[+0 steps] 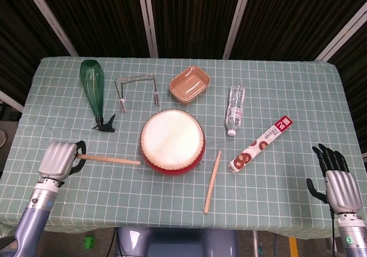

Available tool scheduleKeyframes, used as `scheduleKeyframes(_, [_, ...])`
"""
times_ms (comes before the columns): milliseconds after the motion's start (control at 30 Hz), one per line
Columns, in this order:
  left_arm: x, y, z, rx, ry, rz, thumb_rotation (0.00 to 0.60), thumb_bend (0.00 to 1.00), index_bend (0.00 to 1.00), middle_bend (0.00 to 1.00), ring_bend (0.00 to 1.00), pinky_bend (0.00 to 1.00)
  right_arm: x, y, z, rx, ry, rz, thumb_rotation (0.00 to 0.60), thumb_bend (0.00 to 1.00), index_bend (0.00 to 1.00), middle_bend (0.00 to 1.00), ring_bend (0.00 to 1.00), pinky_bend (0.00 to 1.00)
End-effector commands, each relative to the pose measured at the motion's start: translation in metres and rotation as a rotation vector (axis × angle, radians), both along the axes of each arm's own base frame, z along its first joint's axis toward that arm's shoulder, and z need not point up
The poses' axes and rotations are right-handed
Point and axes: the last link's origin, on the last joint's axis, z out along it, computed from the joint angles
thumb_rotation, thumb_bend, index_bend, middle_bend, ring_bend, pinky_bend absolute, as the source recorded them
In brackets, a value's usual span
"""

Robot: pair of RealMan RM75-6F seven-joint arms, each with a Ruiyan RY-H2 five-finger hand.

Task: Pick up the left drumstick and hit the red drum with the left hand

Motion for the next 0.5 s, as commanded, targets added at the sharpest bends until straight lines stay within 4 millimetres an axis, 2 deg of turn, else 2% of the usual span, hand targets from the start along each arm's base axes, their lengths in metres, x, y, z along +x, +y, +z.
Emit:
scheduleKeyframes(33, [-0.016, -0.006, -0.006, -0.024, 0.024, 0.031, 0.600, 0.42, 0.64, 0.90, 0.85, 0.85, 0.000, 0.000, 0.000, 0.000, 0.002, 0.000, 0.600, 0.44, 0.00, 0.00, 0.00, 0.04])
scheduleKeyframes(233, [-0.035, -0.005, -0.023, -0.081, 0.061, 0.103, 0.600, 0.36, 0.56, 0.79, 0.77, 0.83, 0.000, 0.000, 0.000, 0.000, 0.002, -0.002, 0.600, 0.44, 0.00, 0.00, 0.00, 0.04])
scheduleKeyframes(400, [-0.039, -0.005, -0.031, -0.104, 0.098, 0.103, 0.600, 0.33, 0.54, 0.72, 0.71, 0.80, 0.000, 0.000, 0.000, 0.000, -0.001, -0.005, 0.600, 0.44, 0.00, 0.00, 0.00, 0.04])
scheduleKeyframes(500, [-0.043, -0.006, -0.034, -0.114, 0.114, 0.114, 0.600, 0.28, 0.51, 0.66, 0.64, 0.75, -0.001, 0.000, 0.000, 0.003, -0.002, -0.007, 0.600, 0.44, 0.00, 0.00, 0.00, 0.04])
